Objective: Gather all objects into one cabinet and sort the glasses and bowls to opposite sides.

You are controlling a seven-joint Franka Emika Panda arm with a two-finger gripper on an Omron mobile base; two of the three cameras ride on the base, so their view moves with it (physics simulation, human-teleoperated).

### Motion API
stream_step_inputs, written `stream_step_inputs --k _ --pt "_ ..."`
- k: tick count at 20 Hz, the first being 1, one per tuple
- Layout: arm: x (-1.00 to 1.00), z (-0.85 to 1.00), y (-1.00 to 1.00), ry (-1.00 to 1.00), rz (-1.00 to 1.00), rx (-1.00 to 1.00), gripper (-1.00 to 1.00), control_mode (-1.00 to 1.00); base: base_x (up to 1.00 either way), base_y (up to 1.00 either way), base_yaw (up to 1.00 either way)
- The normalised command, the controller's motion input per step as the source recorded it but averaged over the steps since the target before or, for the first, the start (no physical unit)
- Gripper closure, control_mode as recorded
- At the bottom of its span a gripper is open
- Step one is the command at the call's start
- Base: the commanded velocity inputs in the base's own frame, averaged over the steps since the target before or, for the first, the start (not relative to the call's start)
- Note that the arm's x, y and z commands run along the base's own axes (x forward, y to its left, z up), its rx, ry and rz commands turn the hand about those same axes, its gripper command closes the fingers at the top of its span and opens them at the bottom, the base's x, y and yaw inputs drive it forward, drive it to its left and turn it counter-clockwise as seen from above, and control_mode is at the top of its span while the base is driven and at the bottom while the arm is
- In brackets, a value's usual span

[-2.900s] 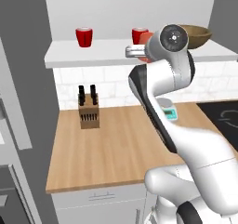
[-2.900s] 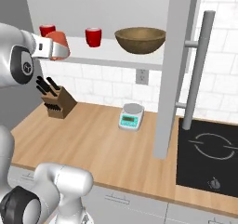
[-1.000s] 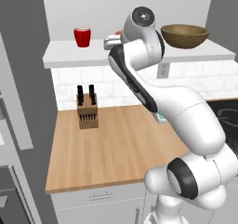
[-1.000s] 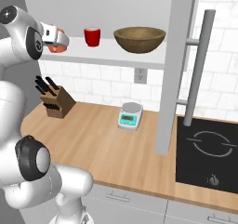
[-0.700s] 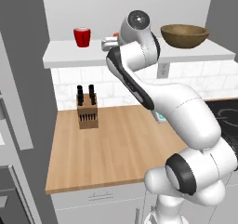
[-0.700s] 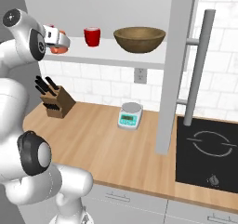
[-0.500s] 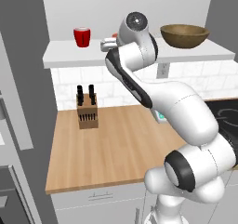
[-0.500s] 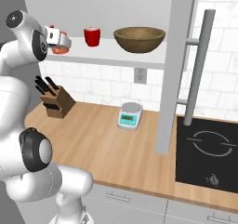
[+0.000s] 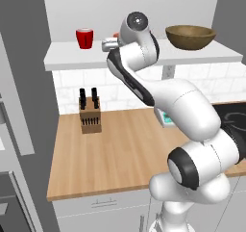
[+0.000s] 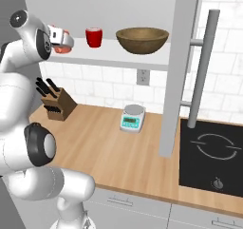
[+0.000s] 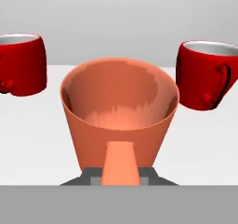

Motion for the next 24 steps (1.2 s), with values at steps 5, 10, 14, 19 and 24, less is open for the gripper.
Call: stream_step_inputs --k 5,10,14,19,24 --pt "0.31 -0.1 0.11 0.0 0.0 0.0 1.0 -1.0 0.0 0.0 0.0" --pt "0.37 -0.1 0.1 0.0 0.0 0.0 1.0 -1.0 0.0 0.0 0.0" --pt "0.43 -0.11 0.14 0.0 0.0 0.0 1.0 -1.0 0.0 0.0 0.0" --pt "0.4 -0.1 0.17 0.0 0.0 0.0 1.0 -1.0 0.0 0.0 0.0" --pt "0.37 -0.08 0.2 0.0 0.0 0.0 -1.0 -1.0 0.0 0.0 0.0"
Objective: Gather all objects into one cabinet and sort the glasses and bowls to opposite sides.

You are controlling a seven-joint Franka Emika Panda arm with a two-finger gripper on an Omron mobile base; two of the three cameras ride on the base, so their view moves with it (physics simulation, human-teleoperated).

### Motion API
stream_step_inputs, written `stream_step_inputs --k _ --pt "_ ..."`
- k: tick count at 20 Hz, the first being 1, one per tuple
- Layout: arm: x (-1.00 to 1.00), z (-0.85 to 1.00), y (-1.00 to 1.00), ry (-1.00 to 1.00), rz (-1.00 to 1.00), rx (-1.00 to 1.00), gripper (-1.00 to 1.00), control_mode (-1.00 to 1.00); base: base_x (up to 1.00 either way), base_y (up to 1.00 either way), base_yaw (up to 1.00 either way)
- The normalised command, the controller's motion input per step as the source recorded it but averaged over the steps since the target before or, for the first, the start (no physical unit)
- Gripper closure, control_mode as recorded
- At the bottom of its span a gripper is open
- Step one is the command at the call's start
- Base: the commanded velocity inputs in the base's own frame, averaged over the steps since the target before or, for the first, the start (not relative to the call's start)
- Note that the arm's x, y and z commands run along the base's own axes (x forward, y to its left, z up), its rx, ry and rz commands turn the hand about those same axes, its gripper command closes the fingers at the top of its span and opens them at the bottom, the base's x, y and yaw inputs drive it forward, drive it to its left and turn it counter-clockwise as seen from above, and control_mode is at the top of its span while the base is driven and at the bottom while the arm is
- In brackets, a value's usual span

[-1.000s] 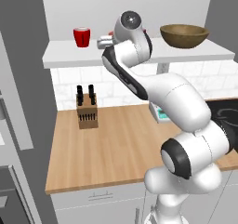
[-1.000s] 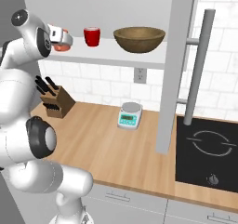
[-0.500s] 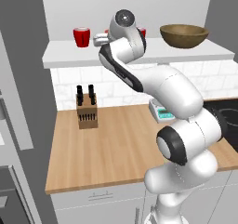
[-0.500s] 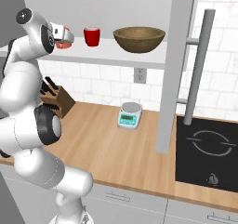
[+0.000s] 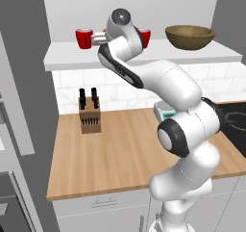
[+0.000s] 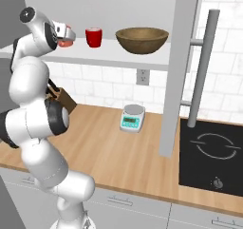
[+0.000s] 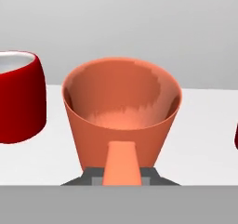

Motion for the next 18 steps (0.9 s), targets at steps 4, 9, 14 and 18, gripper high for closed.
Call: stream_step_inputs --k 4,9,14,18 --pt "0.29 -0.05 0.13 0.0 0.0 0.0 -1.0 -1.0 0.0 0.0 0.0" --pt "0.06 0.0 0.09 0.01 0.0 0.0 -1.0 -1.0 0.0 0.0 0.0" --pt "-0.02 0.0 0.02 0.0 0.0 0.0 -1.0 -1.0 0.0 0.0 0.0" --pt "-0.49 0.0 0.0 0.0 0.0 0.0 -1.0 -1.0 0.0 0.0 0.0"
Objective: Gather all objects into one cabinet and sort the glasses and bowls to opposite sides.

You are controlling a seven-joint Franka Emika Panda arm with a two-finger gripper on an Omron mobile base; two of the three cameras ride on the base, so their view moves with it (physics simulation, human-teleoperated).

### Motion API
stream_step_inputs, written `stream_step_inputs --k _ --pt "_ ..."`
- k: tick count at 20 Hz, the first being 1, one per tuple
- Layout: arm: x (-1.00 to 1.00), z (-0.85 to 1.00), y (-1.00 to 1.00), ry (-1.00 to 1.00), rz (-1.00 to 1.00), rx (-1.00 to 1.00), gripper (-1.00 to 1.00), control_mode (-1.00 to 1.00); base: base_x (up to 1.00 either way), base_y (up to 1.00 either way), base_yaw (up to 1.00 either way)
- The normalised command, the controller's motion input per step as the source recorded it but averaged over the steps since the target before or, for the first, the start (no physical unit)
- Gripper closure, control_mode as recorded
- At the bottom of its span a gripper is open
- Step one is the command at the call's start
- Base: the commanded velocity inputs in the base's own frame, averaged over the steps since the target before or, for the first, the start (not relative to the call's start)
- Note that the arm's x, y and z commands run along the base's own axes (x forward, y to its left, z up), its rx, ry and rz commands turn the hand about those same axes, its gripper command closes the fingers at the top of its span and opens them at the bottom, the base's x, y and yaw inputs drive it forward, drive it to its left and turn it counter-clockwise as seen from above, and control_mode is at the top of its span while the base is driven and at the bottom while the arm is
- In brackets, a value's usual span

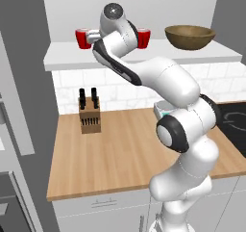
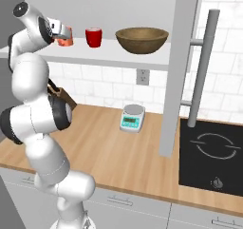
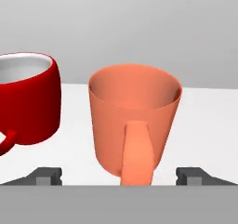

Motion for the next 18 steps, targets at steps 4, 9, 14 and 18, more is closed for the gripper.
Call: stream_step_inputs --k 4,9,14,18 --pt "-0.95 0.0 -0.01 0.0 0.0 0.0 -1.0 -1.0 0.0 0.0 0.0" --pt "-1.0 0.0 -0.16 0.0 0.0 0.0 -1.0 -1.0 0.0 0.0 0.0" --pt "-1.0 0.0 -0.41 0.0 -0.03 0.0 -1.0 -1.0 0.0 0.0 0.0" --pt "-1.0 0.0 -0.57 0.0 -0.05 0.0 -1.0 -1.0 0.0 0.0 0.0"
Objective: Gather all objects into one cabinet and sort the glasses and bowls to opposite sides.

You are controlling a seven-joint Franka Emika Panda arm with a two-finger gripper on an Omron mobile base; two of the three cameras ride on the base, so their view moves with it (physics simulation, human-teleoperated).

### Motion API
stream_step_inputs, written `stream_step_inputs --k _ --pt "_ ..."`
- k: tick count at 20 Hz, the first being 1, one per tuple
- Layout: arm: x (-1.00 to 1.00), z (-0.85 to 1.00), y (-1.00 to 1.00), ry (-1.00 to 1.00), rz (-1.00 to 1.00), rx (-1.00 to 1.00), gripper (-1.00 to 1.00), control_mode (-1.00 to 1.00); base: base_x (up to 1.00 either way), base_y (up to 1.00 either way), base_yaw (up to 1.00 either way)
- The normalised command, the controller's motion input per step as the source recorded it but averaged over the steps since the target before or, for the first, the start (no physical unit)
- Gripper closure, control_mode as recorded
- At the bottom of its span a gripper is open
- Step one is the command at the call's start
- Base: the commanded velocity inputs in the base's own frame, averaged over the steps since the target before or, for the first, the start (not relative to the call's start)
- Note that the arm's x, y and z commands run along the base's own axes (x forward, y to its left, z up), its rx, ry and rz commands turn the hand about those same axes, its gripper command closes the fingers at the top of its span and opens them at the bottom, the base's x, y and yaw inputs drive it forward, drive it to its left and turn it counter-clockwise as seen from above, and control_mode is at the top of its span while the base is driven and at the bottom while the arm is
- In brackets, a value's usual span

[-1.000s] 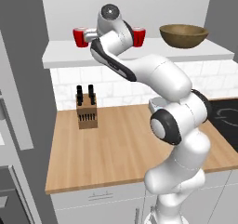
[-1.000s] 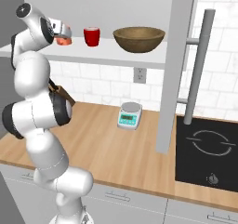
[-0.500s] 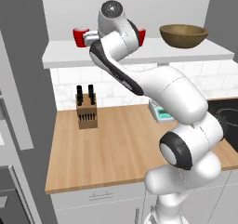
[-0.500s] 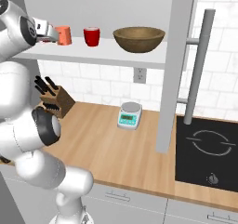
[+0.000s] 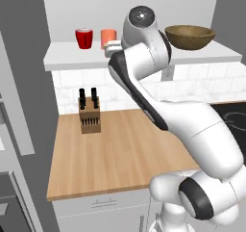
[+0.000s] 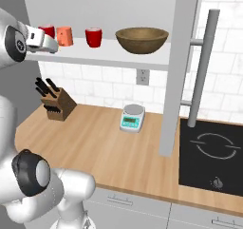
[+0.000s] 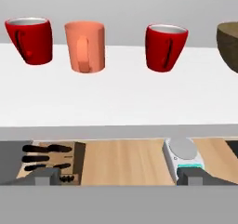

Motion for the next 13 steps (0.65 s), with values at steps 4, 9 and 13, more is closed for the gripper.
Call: stream_step_inputs --k 4,9,13 --pt "-1.0 0.0 -0.58 -0.01 -0.05 0.0 -1.0 -1.0 0.0 0.0 0.0" --pt "-1.0 0.0 -0.62 -0.08 -0.04 0.0 -1.0 -1.0 0.0 0.0 0.0" --pt "-1.0 0.0 -0.6 -0.14 -0.02 0.0 -1.0 -1.0 0.0 0.0 0.0"
